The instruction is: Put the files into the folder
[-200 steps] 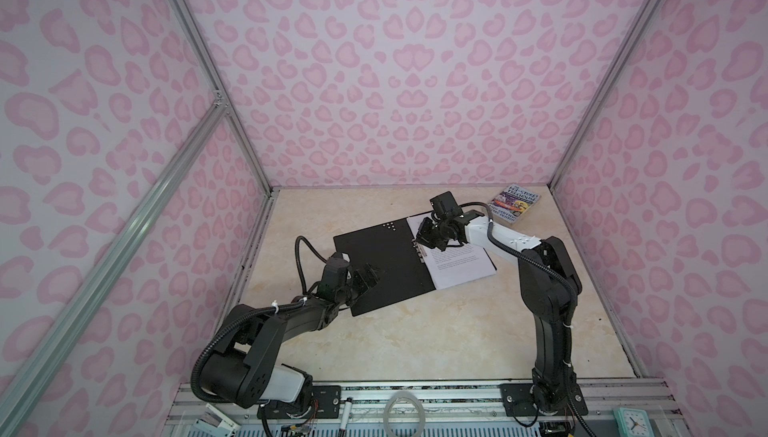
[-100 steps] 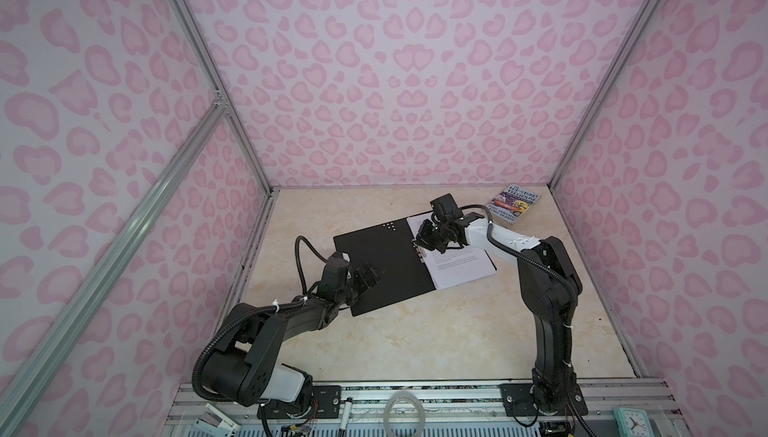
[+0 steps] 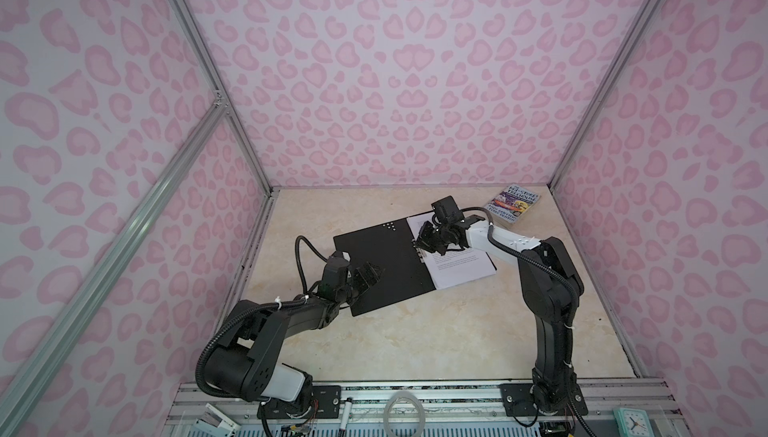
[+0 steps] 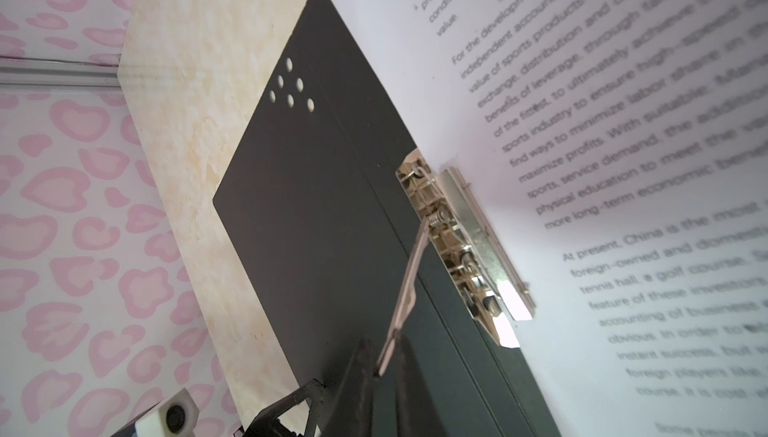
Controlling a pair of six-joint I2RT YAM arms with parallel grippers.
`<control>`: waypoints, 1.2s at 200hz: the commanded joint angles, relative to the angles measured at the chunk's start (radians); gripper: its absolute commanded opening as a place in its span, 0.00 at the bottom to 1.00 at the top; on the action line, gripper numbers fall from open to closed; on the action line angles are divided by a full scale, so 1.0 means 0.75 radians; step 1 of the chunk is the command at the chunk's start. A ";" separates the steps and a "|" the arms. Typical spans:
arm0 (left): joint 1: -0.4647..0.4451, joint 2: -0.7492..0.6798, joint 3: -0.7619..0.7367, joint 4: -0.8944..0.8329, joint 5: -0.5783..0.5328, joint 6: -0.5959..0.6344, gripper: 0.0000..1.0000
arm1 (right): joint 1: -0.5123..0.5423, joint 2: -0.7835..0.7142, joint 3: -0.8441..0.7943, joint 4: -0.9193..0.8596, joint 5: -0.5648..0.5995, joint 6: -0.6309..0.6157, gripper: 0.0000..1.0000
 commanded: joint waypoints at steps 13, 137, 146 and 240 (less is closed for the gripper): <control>0.001 0.012 0.001 -0.100 -0.010 -0.010 0.99 | 0.000 -0.007 -0.056 0.043 -0.020 0.014 0.09; 0.098 0.084 -0.008 -0.173 -0.013 -0.008 0.97 | -0.020 -0.087 -0.415 0.227 -0.021 -0.048 0.00; 0.102 0.085 -0.012 -0.185 -0.023 -0.006 0.97 | -0.024 -0.091 -0.448 0.239 -0.009 -0.064 0.00; 0.142 0.116 0.006 -0.253 -0.036 0.042 0.97 | -0.011 -0.043 -0.545 0.153 0.262 -0.232 0.00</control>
